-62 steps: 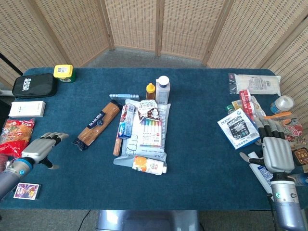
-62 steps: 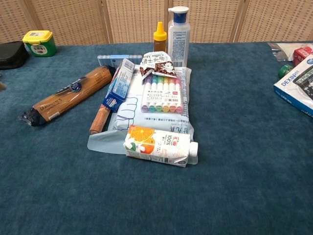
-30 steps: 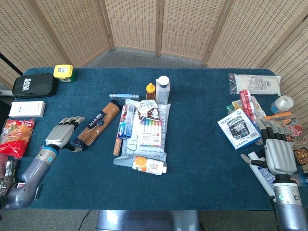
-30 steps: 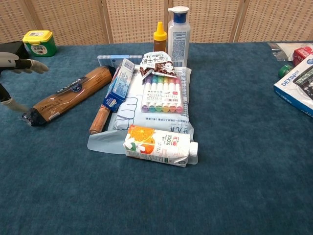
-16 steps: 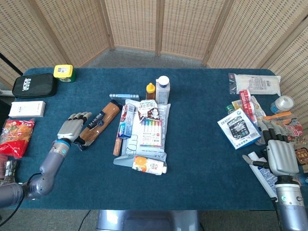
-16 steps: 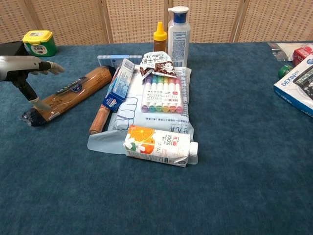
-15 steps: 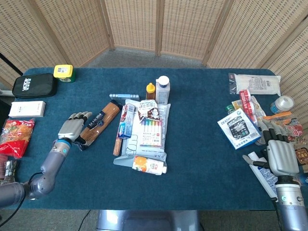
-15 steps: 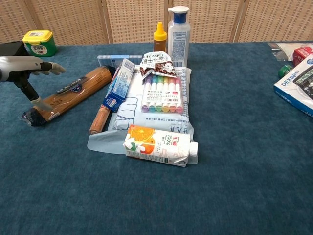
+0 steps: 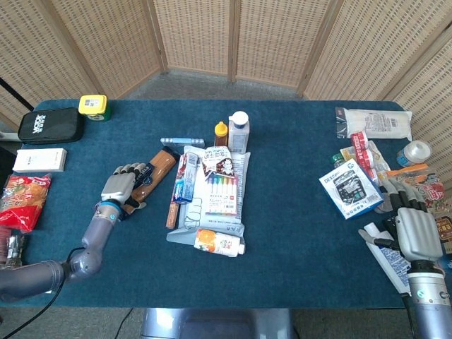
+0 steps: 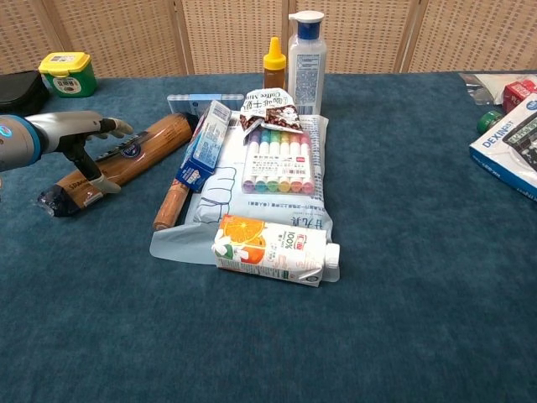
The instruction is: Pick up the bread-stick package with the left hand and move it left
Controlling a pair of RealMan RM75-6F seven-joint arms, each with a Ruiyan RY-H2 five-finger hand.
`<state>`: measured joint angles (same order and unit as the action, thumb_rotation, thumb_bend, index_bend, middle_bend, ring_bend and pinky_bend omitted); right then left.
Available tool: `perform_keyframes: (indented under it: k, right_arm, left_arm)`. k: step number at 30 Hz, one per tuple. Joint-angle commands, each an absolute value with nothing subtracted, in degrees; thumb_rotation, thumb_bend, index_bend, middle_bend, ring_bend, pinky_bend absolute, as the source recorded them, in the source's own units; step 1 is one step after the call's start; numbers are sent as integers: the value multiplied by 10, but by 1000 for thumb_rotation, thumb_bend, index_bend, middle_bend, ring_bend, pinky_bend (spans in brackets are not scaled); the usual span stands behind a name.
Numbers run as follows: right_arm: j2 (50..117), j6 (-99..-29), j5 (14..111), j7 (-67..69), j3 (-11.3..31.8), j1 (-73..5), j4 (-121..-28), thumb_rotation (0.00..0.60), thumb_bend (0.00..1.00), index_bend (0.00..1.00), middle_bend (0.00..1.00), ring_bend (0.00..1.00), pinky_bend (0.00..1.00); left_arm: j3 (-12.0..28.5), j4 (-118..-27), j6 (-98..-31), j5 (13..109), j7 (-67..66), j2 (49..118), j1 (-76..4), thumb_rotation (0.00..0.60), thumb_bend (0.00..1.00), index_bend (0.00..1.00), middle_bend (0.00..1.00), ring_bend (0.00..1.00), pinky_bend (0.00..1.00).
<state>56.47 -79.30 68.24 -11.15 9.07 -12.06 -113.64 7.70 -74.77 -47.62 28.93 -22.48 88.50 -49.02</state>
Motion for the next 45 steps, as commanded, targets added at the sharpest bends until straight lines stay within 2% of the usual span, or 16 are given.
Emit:
perform_keyframes:
  k: [1, 4, 10, 12, 14, 16, 20, 24, 28, 38, 45]
  right_arm:
    - [562, -790, 684, -102, 90, -119, -1138, 499, 0, 0, 0, 0, 0]
    - [559, -786, 688, -88, 90, -117, -1138, 499, 0, 0, 0, 0, 0]
    - [554, -785, 696, -70, 90, -114, -1139, 501, 0, 0, 0, 0, 0]
    - [553, -787, 698, -68, 90, -113, -1140, 501, 0, 0, 0, 0, 0]
    - [553, -788, 700, -65, 90, -111, -1140, 501, 0, 0, 0, 0, 0]
    - [553, -788, 701, -63, 90, -111, -1139, 505, 0, 0, 0, 0, 0]
    - [554, -788, 703, -57, 91, -110, -1138, 501, 0, 0, 0, 0, 0]
    - [553, -788, 706, -54, 92, -109, -1137, 501, 0, 0, 0, 0, 0]
    - [556, -786, 707, -49, 92, -110, -1134, 501, 0, 0, 0, 0, 0]
    - [565, -777, 712, -41, 94, -116, -1124, 500, 0, 0, 0, 0, 0]
    - [573, -775, 715, -36, 93, -116, -1117, 499, 0, 0, 0, 0, 0]
  left_arm:
    - [74, -740, -485, 281, -239, 897, -491, 600, 290, 7, 0, 28, 1]
    - [73, -736, -485, 272, -248, 904, -491, 600, 333, 53, 4, 88, 88]
    - [70, -743, -499, 287, -257, 913, -485, 600, 495, 216, 115, 291, 389]
    - [71, -749, -508, 294, -260, 912, -483, 600, 541, 287, 187, 407, 506]
    - [72, -755, -529, 309, -261, 913, -477, 600, 579, 397, 306, 564, 649]
    - [76, -757, -544, 321, -255, 914, -471, 600, 603, 498, 405, 668, 748]
    - [86, -765, -555, 334, -238, 908, -458, 600, 623, 615, 526, 803, 882]
    - [104, -785, -567, 358, -198, 887, -437, 600, 629, 648, 570, 845, 926]
    - [121, -825, -587, 390, -157, 851, -414, 600, 626, 660, 585, 848, 930]
    - [169, -960, -653, 474, -81, 736, -362, 600, 613, 657, 588, 838, 929]
    - [221, -1051, -688, 525, -37, 660, -345, 600, 608, 654, 588, 833, 923]
